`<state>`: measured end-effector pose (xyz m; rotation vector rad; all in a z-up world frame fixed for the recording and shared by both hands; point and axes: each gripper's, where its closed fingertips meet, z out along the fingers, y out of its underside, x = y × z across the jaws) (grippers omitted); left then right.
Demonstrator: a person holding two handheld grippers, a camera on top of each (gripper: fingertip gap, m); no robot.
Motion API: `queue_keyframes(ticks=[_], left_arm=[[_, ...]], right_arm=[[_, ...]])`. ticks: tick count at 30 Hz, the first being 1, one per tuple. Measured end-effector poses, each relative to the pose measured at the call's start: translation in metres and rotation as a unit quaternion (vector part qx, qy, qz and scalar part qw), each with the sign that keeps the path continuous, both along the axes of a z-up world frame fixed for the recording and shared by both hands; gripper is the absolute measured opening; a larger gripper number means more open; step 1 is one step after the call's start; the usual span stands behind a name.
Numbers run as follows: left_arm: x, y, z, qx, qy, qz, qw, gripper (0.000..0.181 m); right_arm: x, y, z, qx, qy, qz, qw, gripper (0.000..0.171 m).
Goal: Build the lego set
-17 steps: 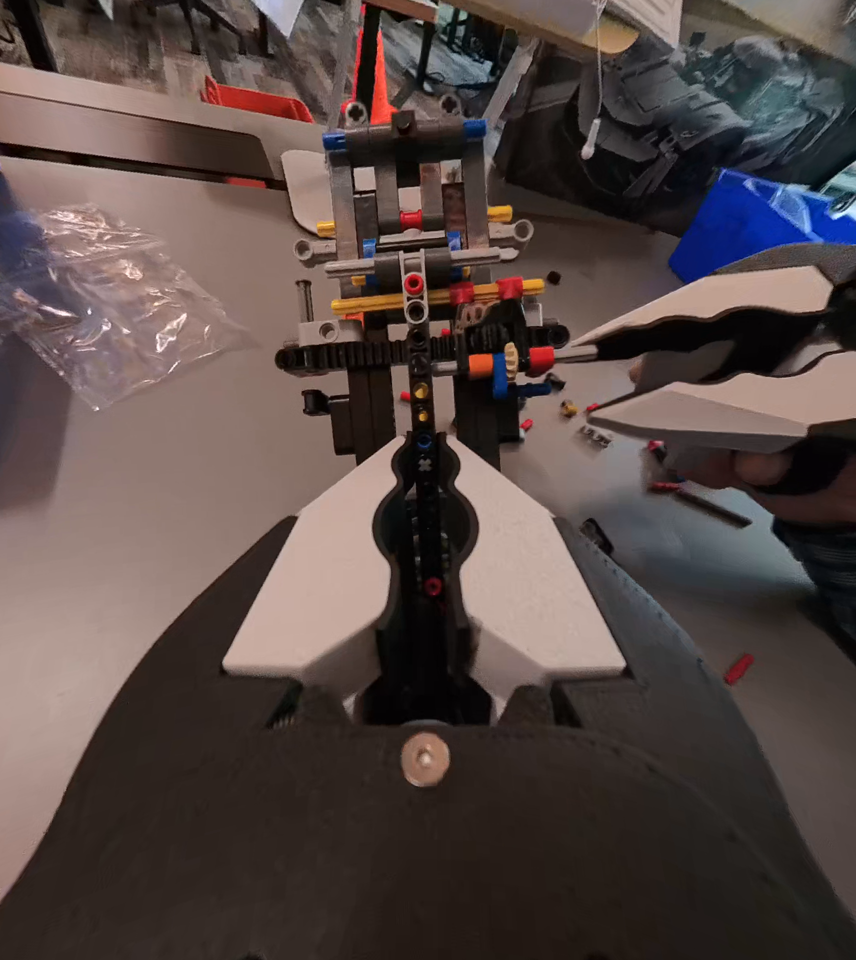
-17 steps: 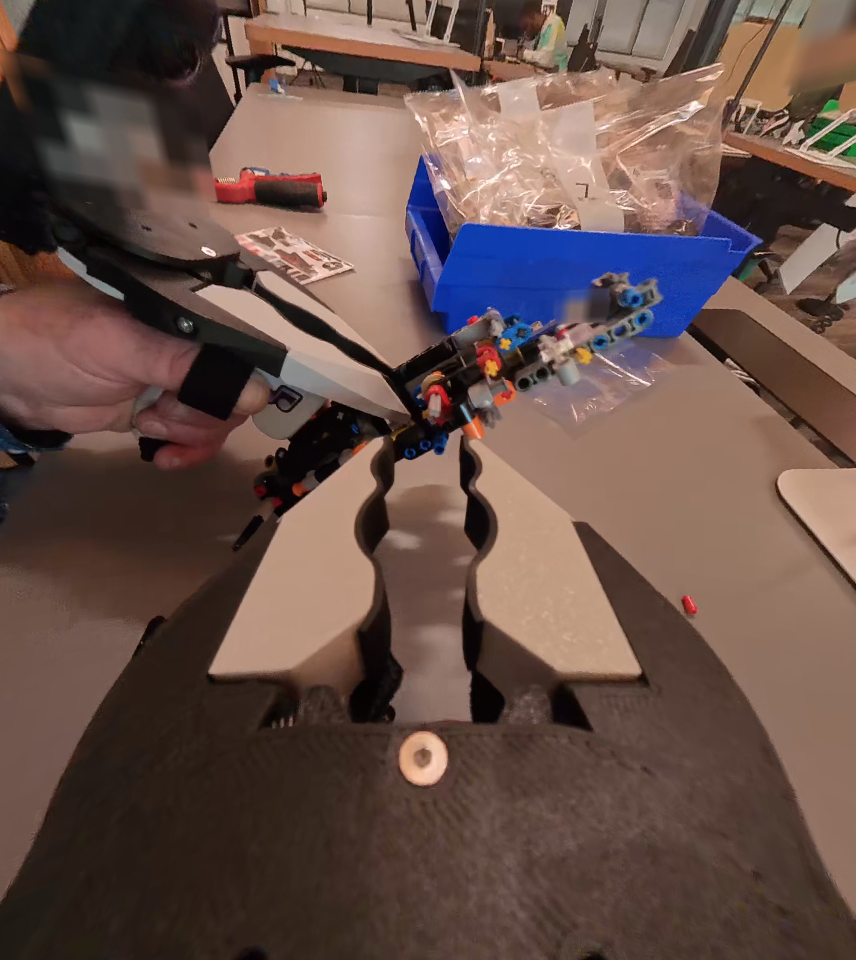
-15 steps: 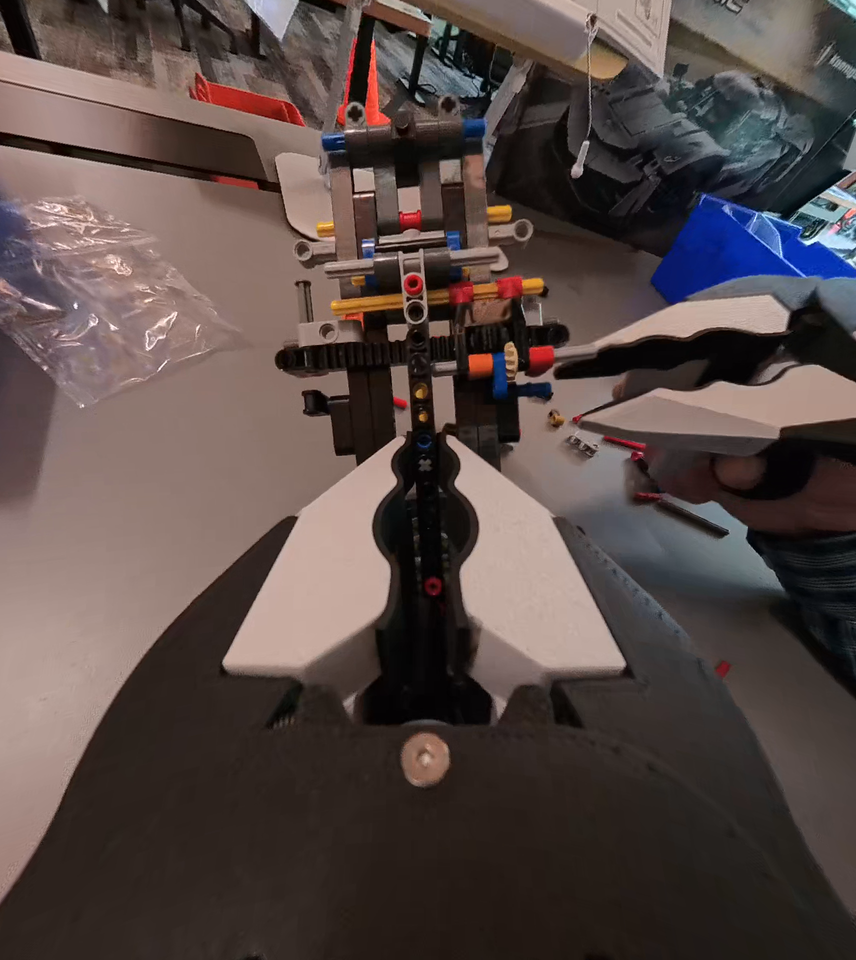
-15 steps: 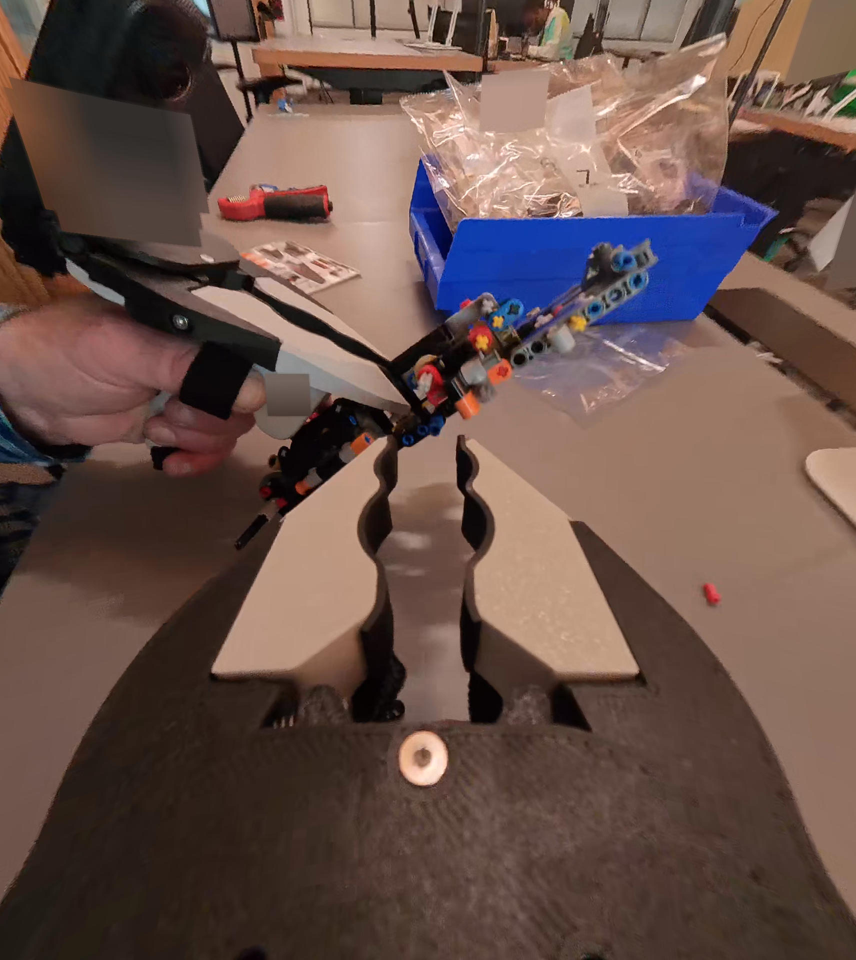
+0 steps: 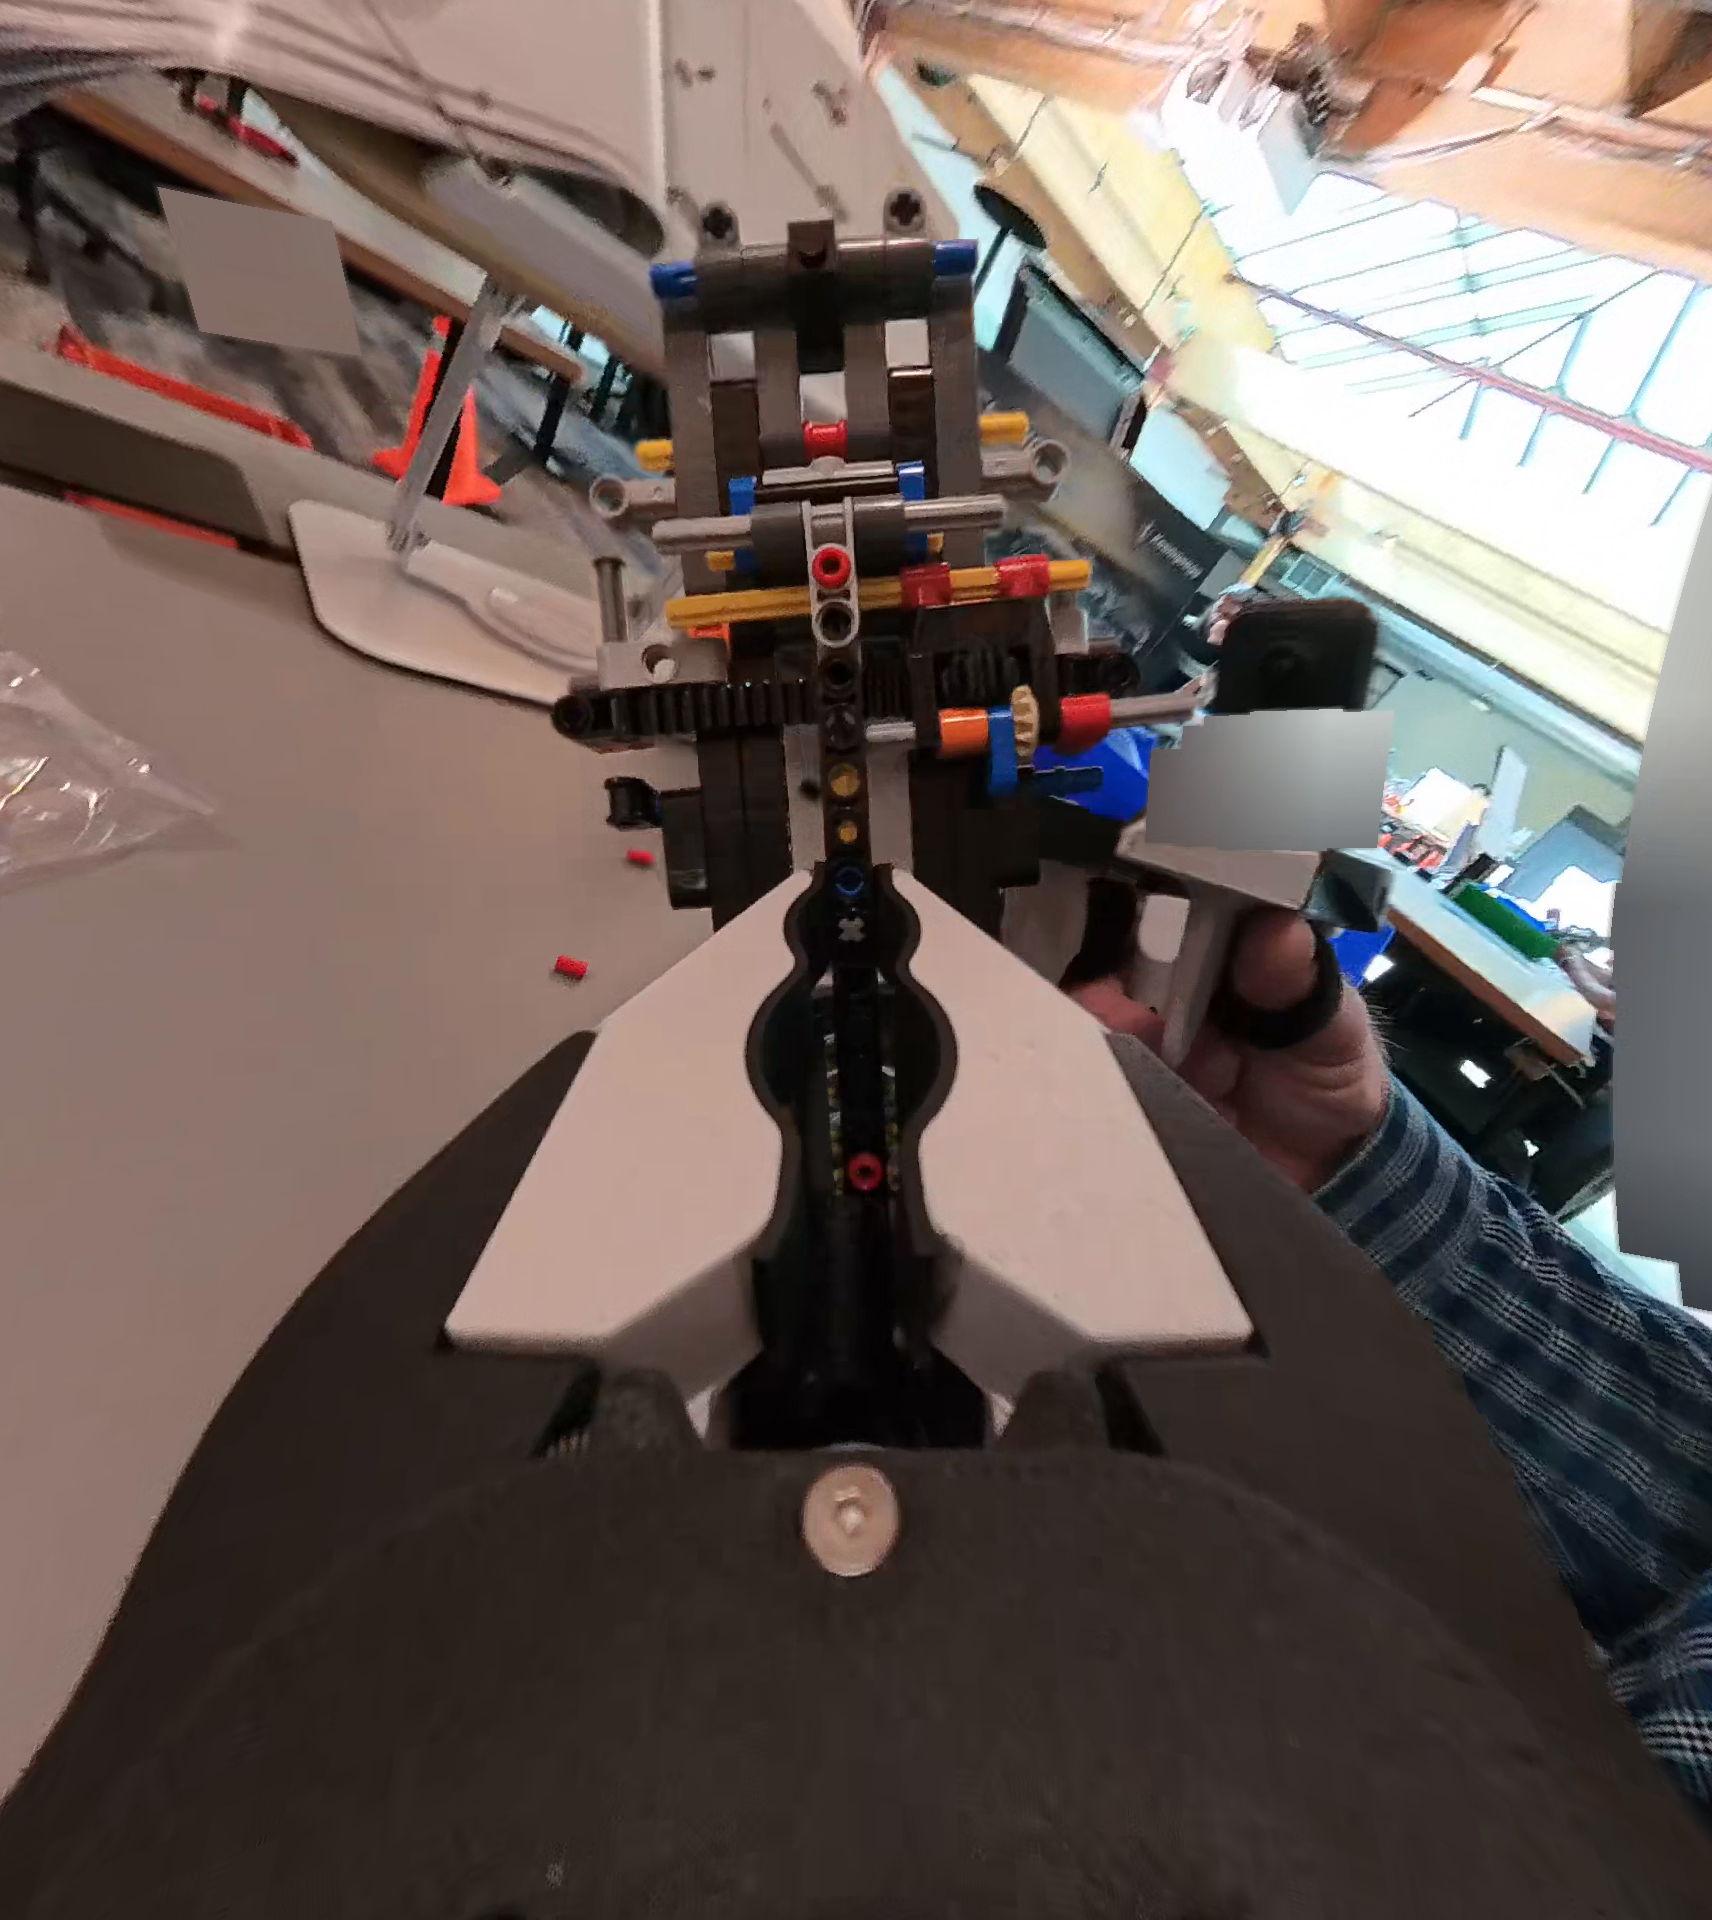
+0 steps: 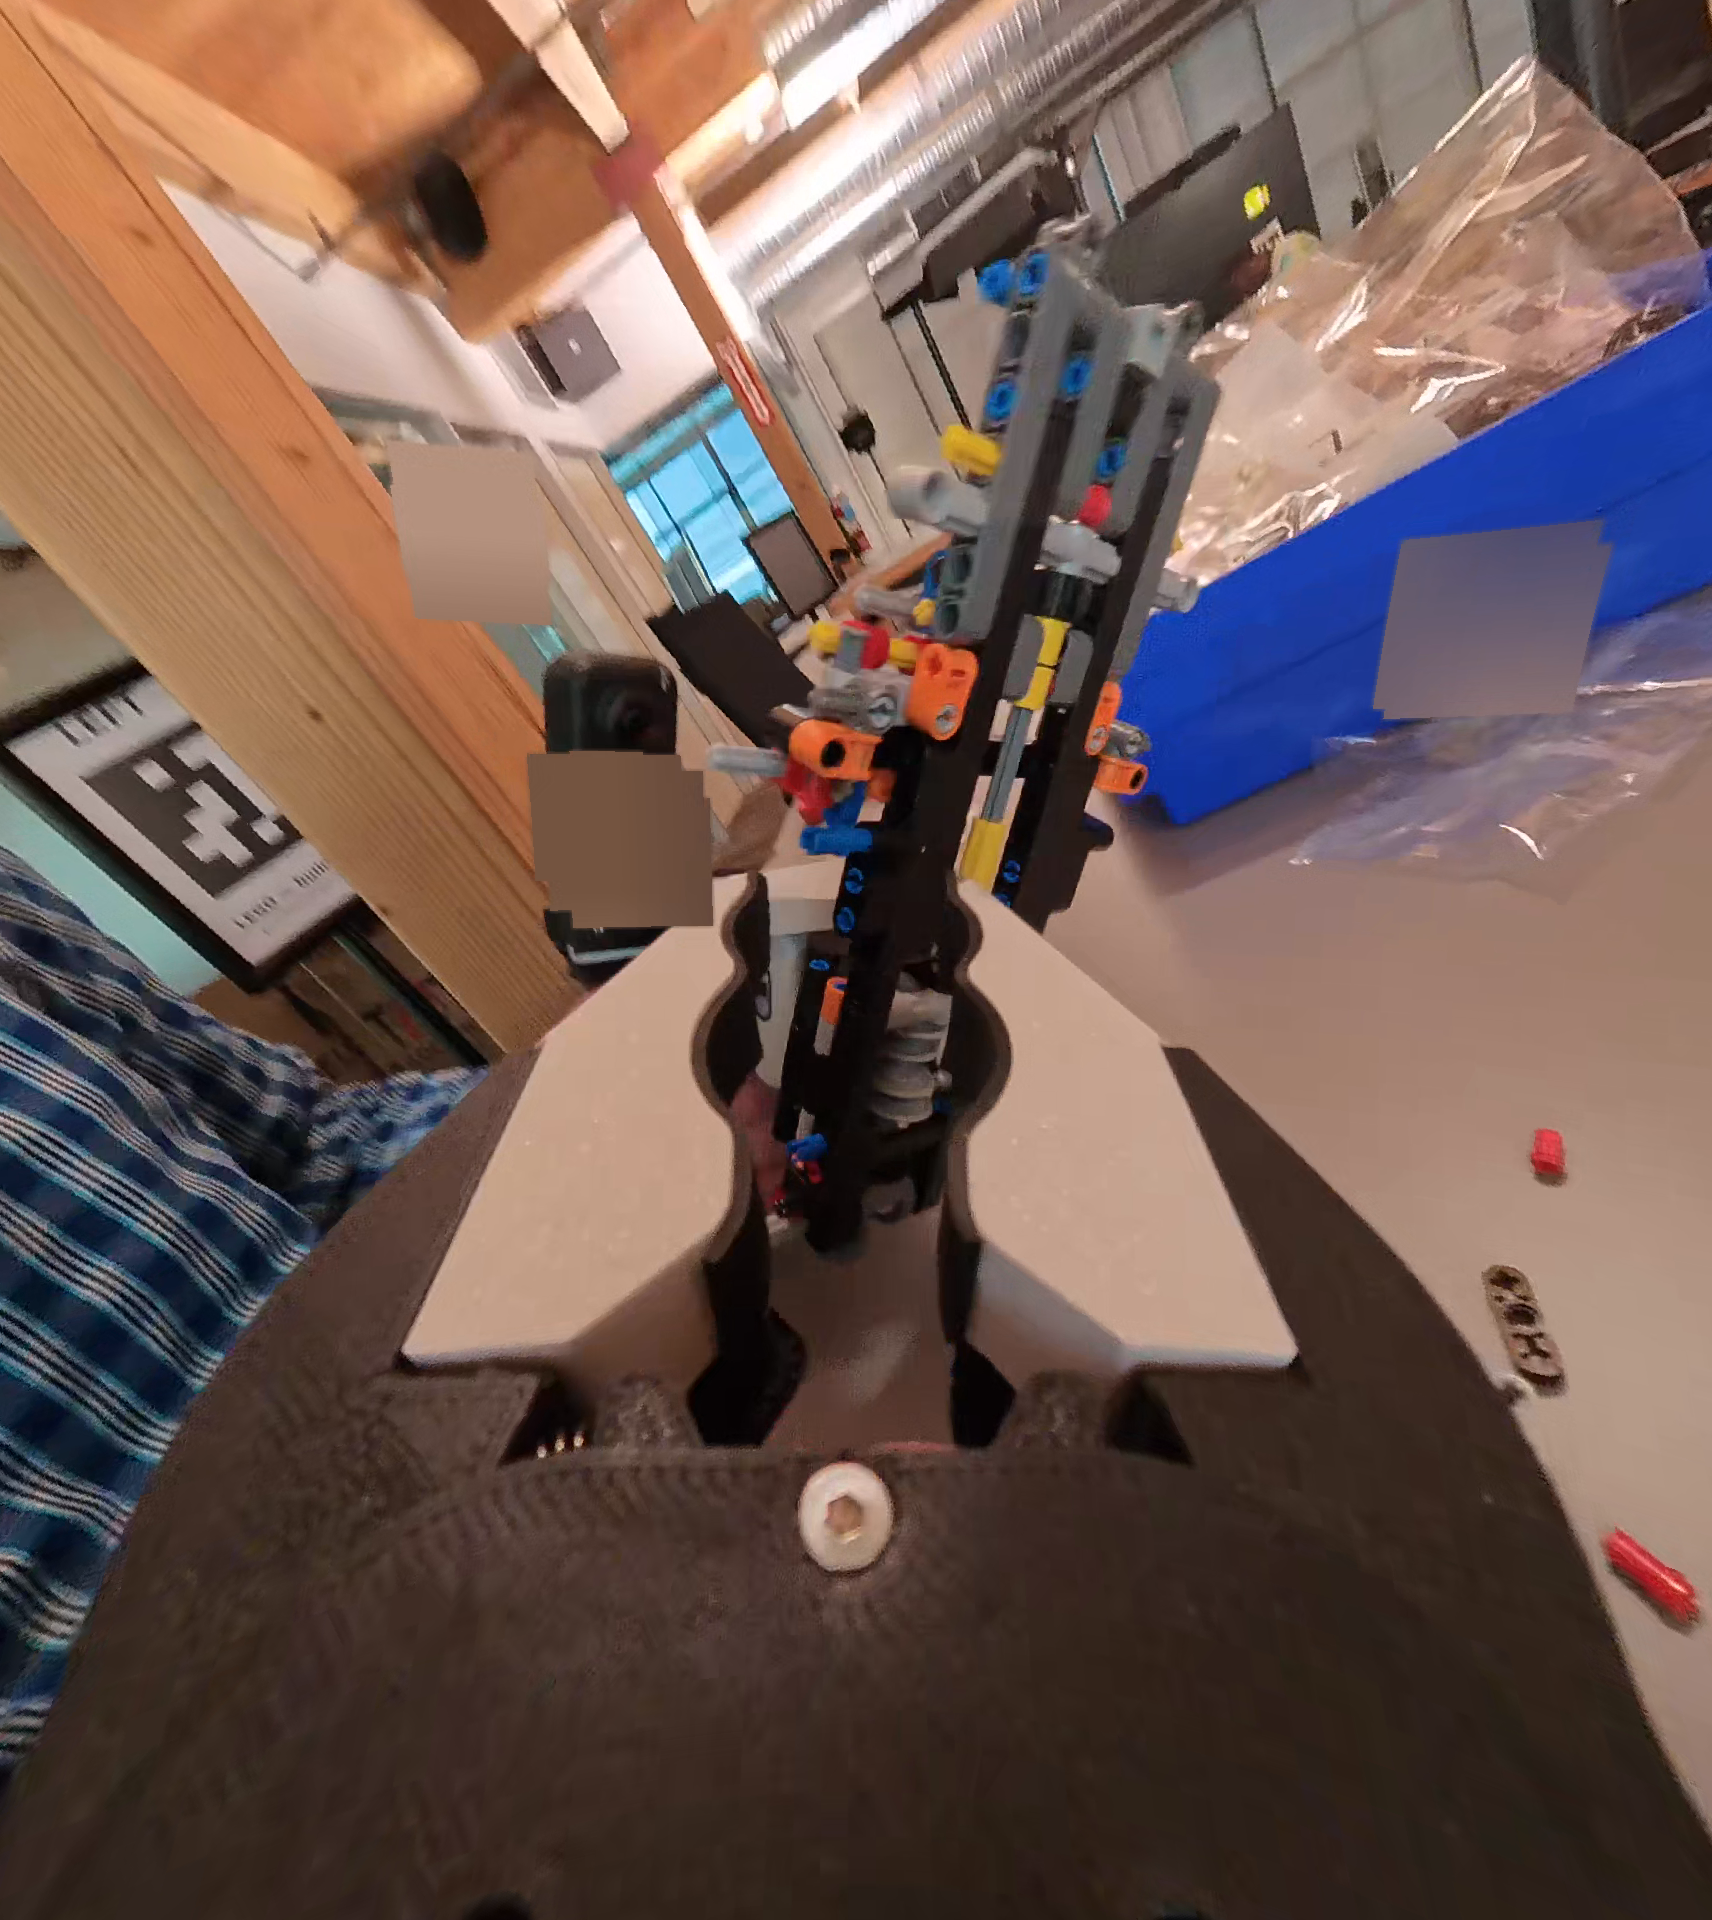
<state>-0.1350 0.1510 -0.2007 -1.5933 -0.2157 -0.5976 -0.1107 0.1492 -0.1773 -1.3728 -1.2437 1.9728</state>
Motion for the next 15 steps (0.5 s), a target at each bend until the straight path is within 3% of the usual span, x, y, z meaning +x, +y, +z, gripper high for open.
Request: queue_keyframes(ticks=[6, 10, 15], left_arm=[[0.012, -0.003, 0.017, 0.061, 0.011, -0.028, 0.998, 0.006], [0.015, -0.003, 0.022, 0.082, 0.004, -0.043, 0.996, 0.006], [0.025, -0.006, 0.030, 0.112, -0.007, -0.078, 0.991, 0.006]], right_arm=[[0.007, -0.002, 0.017, -0.046, 0.036, 0.024, 0.998, 0.031], [0.012, -0.008, 0.024, -0.044, 0.056, 0.036, 0.997, 0.023], [0.019, -0.011, 0.035, -0.069, 0.084, 0.055, 0.993, 0.033]])
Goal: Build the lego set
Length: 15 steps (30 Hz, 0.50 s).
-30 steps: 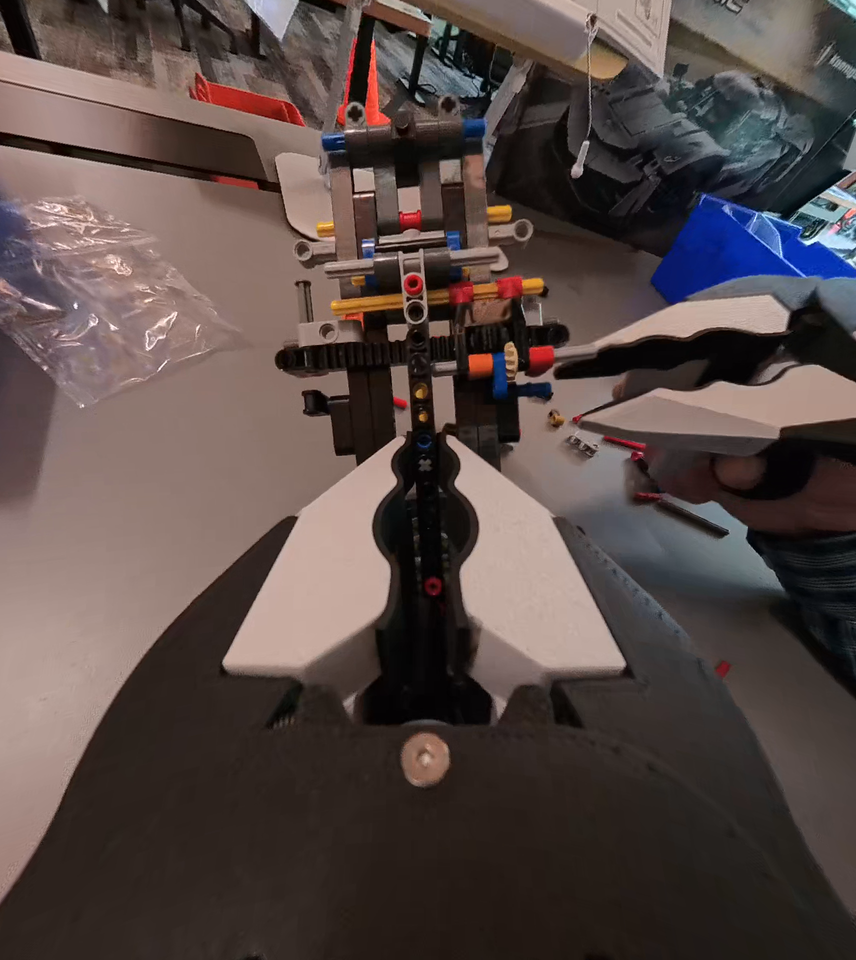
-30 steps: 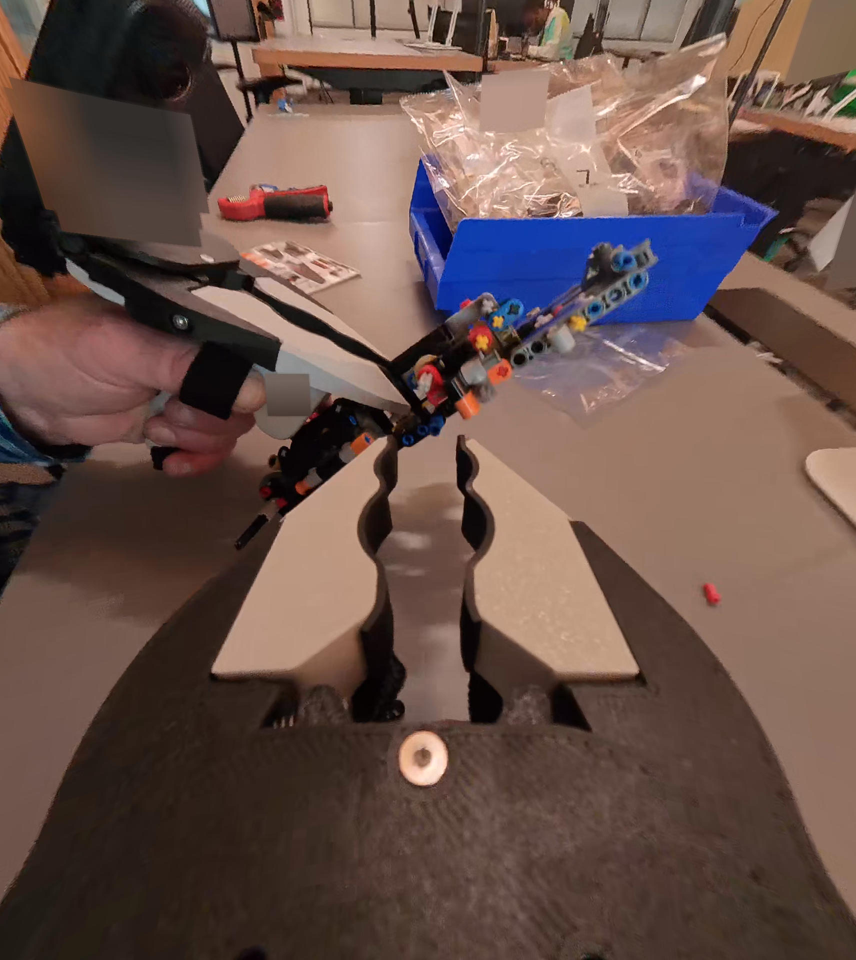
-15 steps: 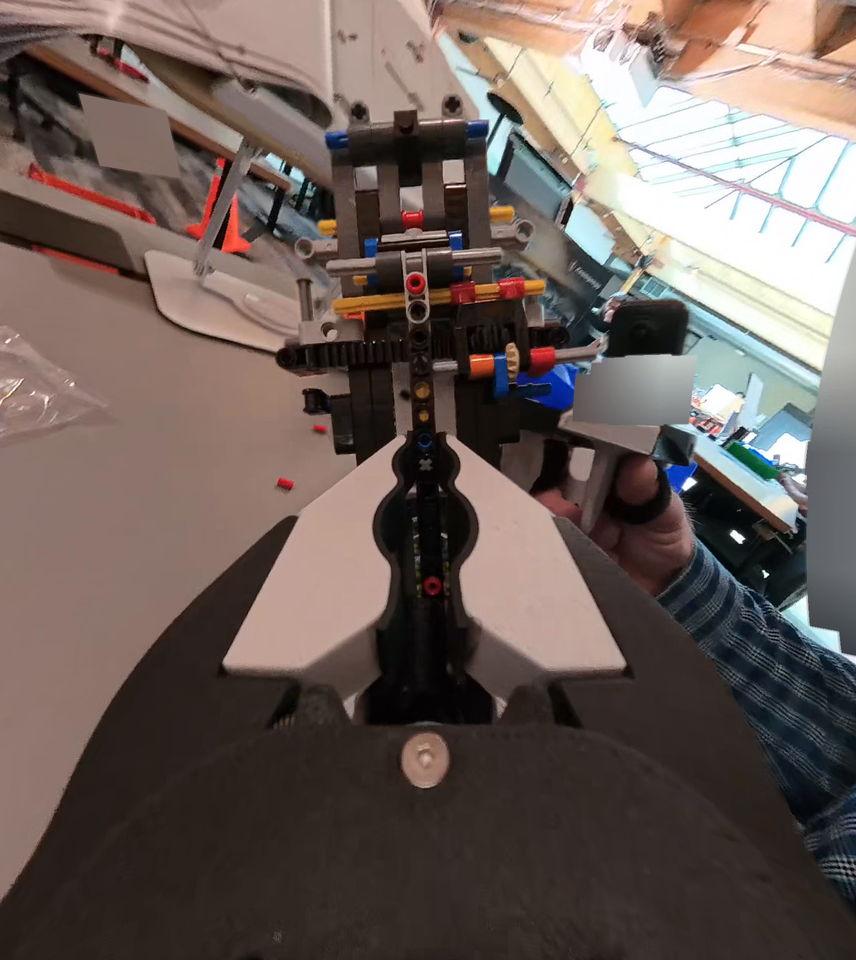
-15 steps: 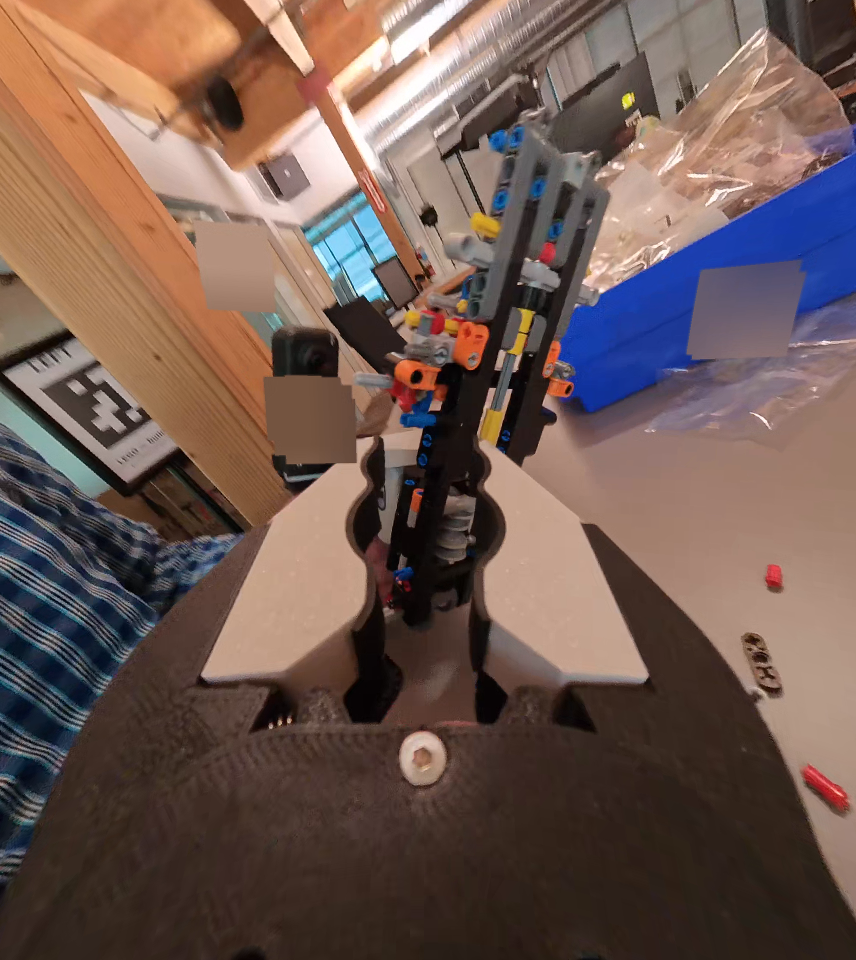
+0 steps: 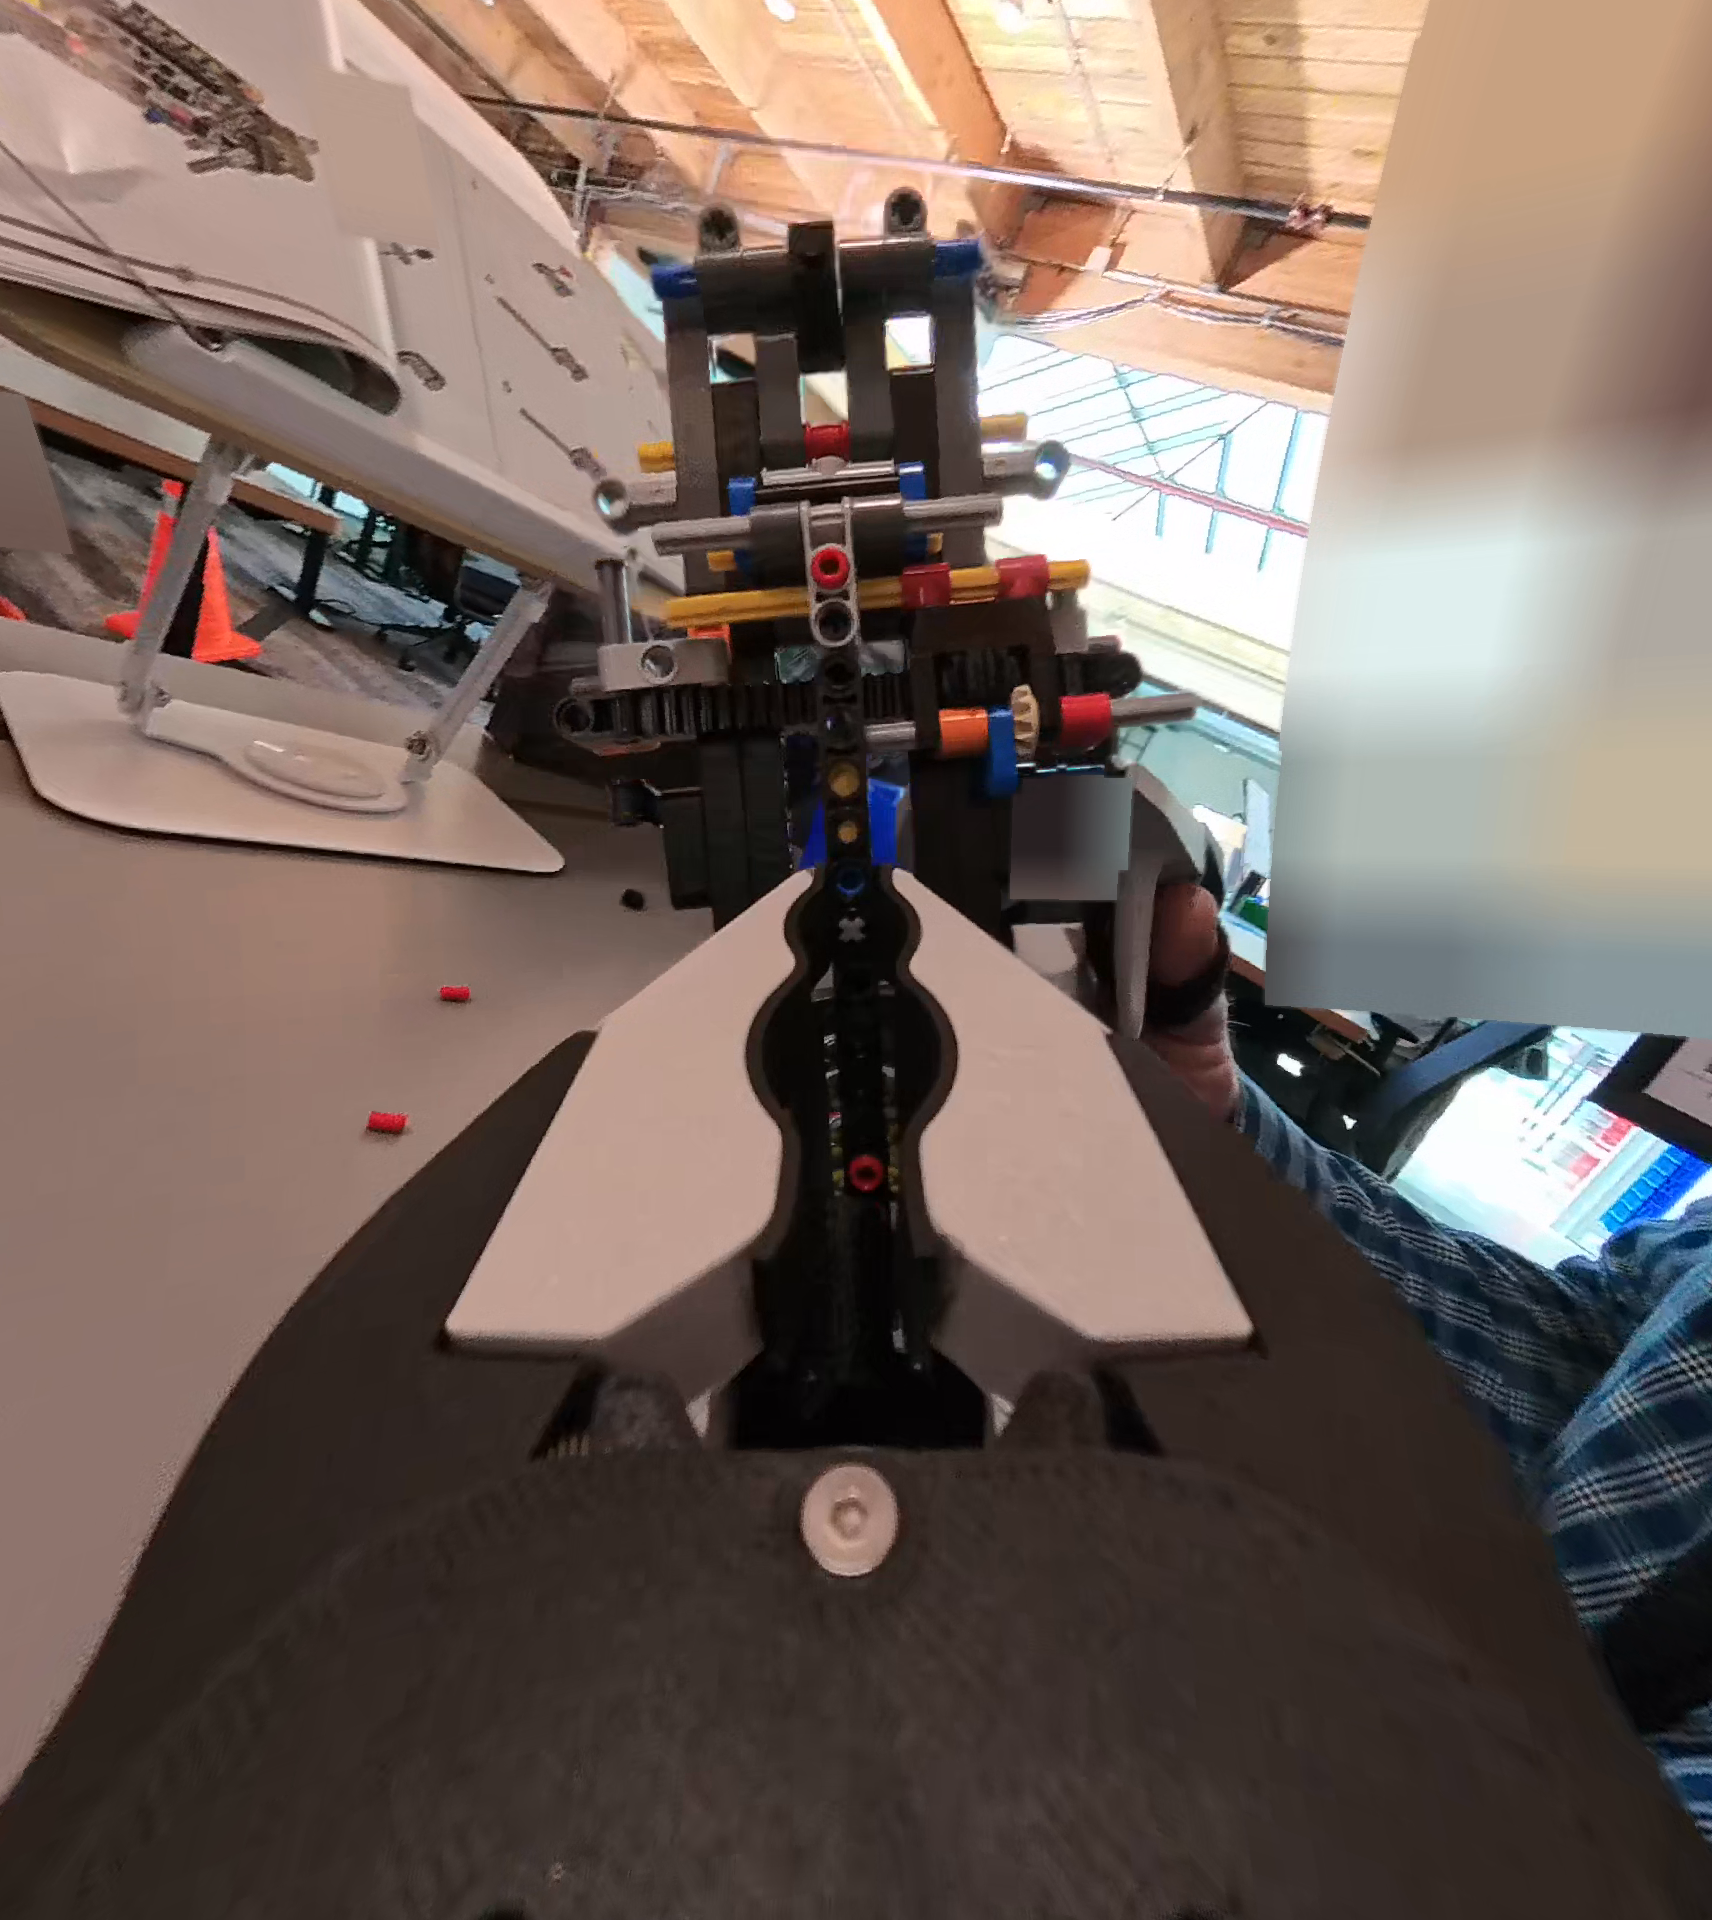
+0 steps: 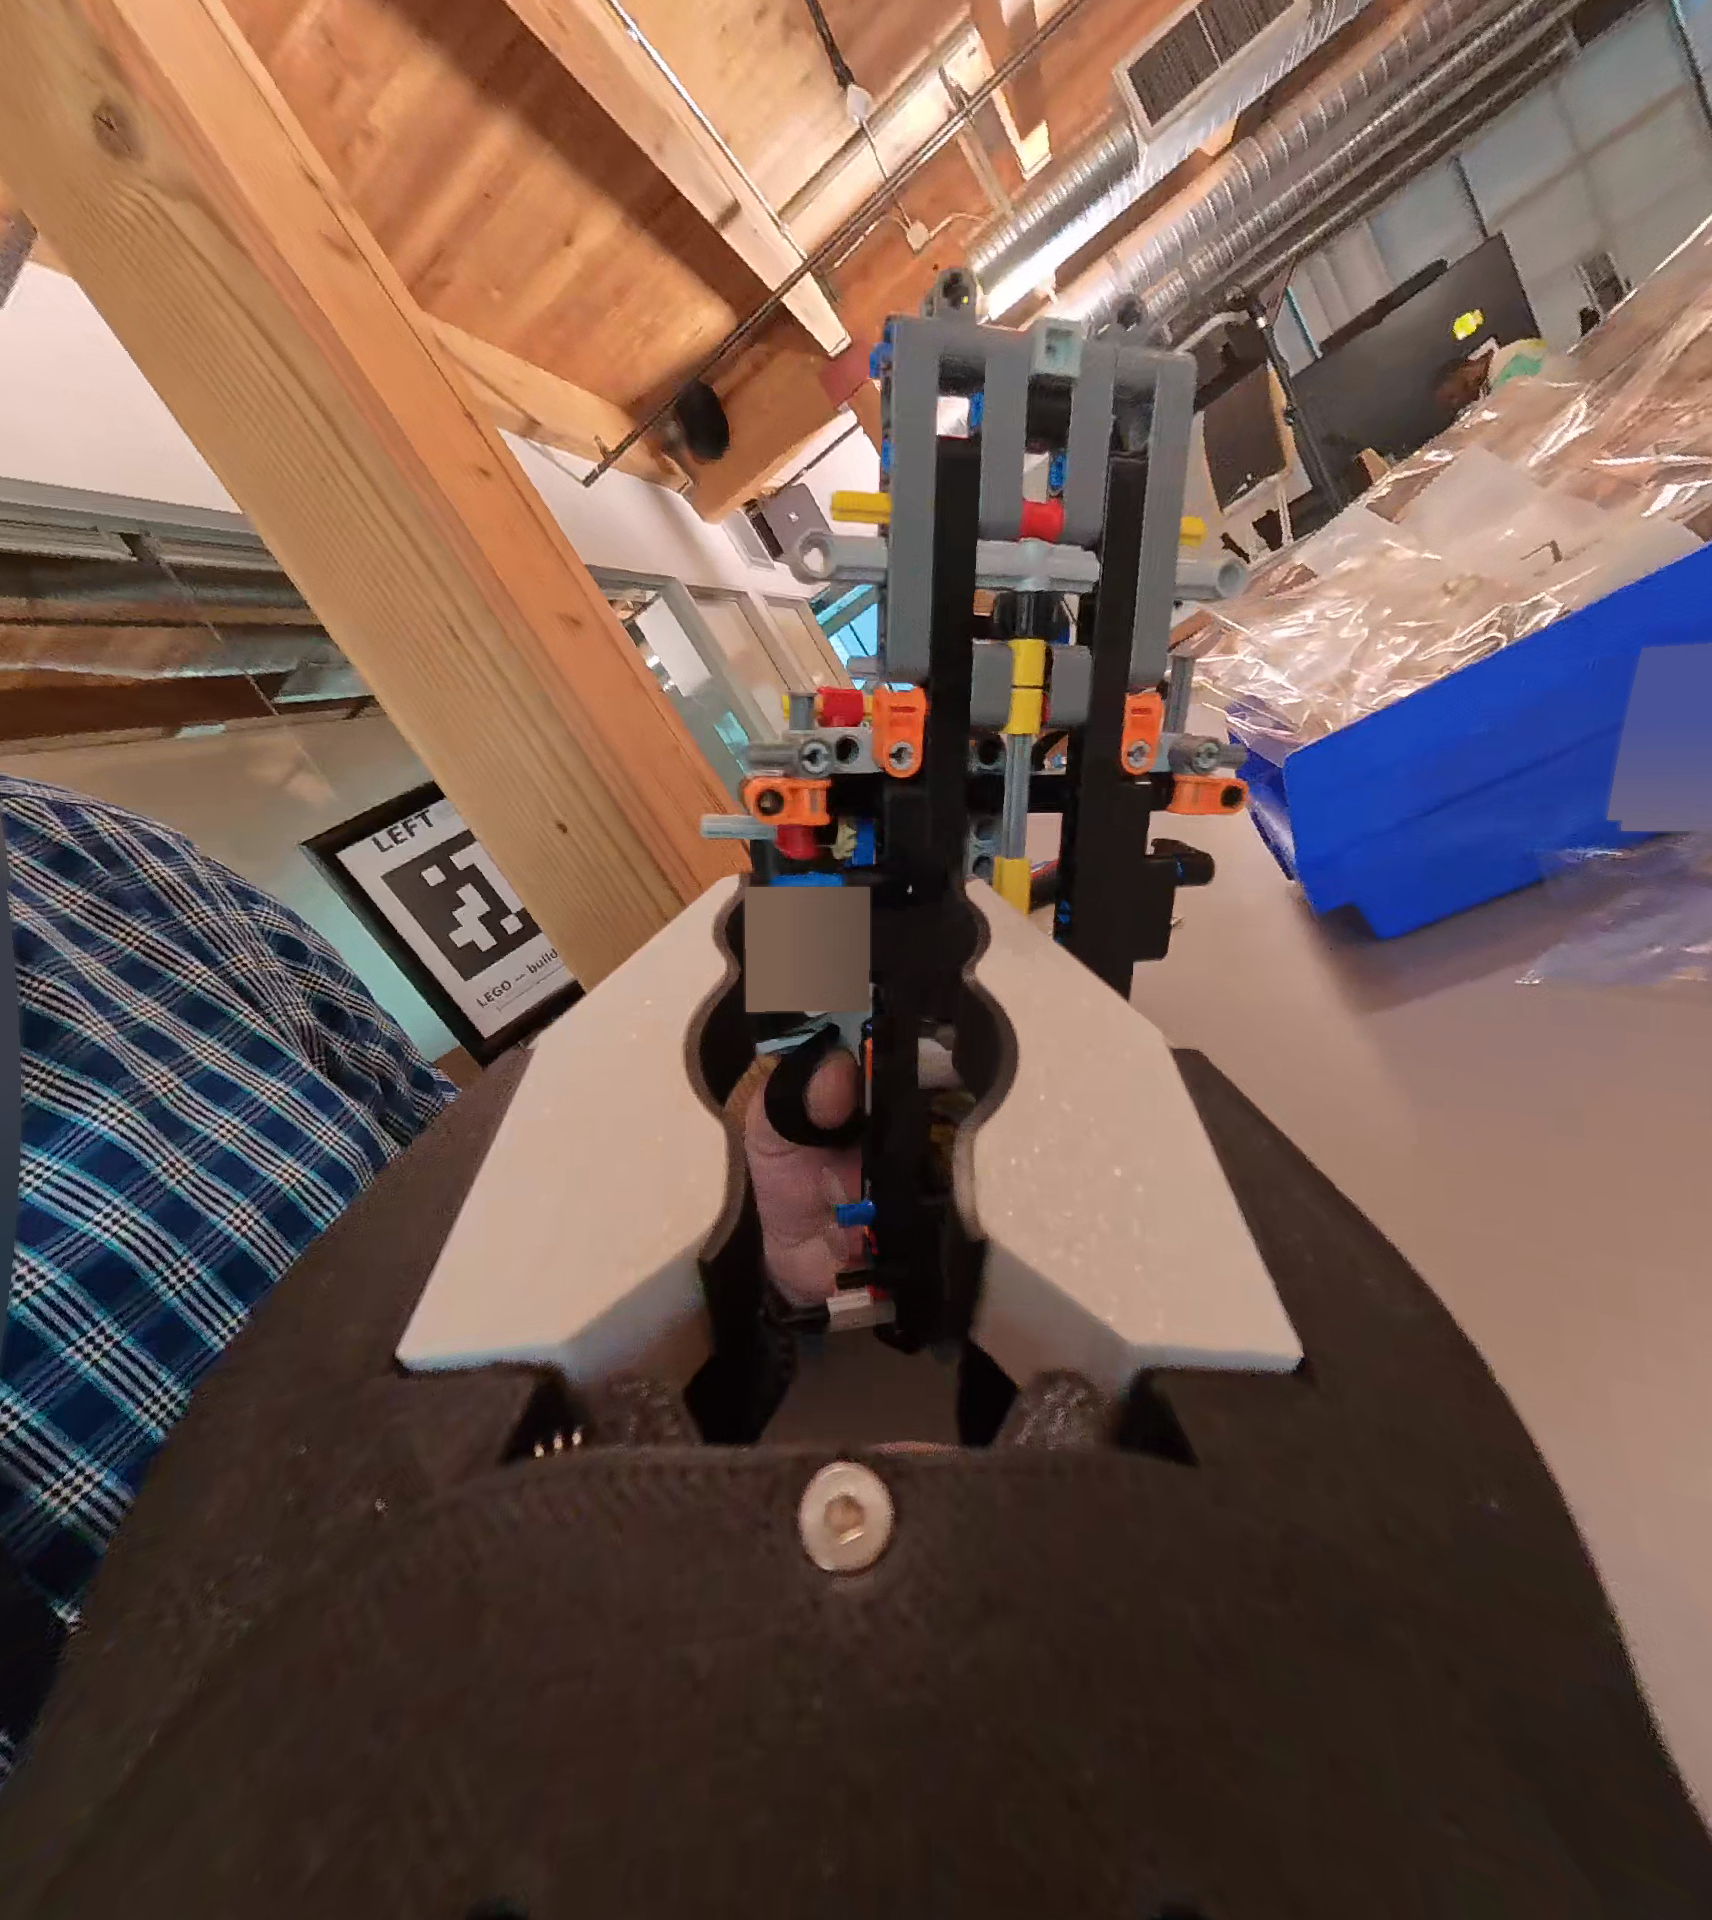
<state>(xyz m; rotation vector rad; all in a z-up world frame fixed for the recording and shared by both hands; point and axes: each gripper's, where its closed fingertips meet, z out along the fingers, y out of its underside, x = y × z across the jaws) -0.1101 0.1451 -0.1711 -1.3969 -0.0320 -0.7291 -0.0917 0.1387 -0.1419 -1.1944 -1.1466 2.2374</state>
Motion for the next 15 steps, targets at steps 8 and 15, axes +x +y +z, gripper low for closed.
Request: queue_keyframes(ticks=[8, 15], left_arm=[[0.004, -0.001, 0.010, 0.029, 0.003, -0.016, 0.999, 0.006], [0.008, -0.002, 0.016, 0.048, 0.027, -0.022, 0.998, 0.007]], right_arm=[[0.004, -0.004, 0.005, 0.018, 0.003, -0.007, 1.000, 0.033], [0.005, -0.009, 0.006, 0.020, -0.005, -0.001, 1.000, 0.038]])
